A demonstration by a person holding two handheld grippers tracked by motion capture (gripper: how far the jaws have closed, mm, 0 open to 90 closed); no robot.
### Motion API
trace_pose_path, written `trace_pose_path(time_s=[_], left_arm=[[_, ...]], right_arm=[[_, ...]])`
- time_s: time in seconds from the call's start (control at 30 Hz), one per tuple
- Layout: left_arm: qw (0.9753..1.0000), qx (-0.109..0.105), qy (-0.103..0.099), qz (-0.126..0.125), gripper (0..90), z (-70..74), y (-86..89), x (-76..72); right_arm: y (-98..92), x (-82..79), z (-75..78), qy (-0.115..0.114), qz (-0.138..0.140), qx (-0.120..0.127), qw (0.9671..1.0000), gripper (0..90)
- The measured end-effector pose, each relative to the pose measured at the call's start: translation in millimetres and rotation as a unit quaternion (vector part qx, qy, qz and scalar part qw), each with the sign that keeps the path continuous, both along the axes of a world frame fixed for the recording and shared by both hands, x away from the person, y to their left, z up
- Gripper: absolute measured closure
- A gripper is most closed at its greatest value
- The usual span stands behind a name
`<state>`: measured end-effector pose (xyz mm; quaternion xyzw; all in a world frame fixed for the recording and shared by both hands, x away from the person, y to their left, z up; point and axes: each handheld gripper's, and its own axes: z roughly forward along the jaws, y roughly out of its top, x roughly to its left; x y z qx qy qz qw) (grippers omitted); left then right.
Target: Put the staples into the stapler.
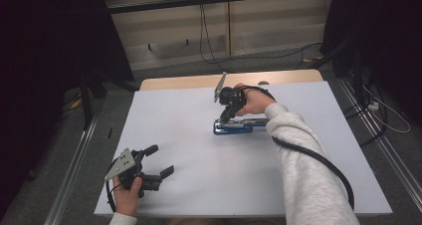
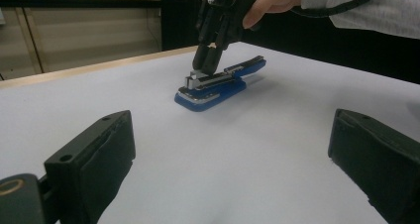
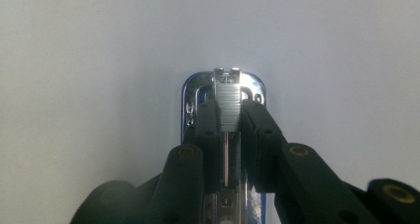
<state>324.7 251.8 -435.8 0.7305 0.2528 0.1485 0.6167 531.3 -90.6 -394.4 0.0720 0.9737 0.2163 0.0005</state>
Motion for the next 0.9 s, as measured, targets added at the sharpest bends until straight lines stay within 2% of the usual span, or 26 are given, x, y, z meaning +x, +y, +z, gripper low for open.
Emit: trace_pose_path(time_s=[0.9], left_arm=[[1.0000,0.002,-0.002,-0.001,4.3,0.0,0.2,0.4]], right_arm=[[6.9,1.7,-4.8,0.000,0.008,0.002,1.0000,78.0]])
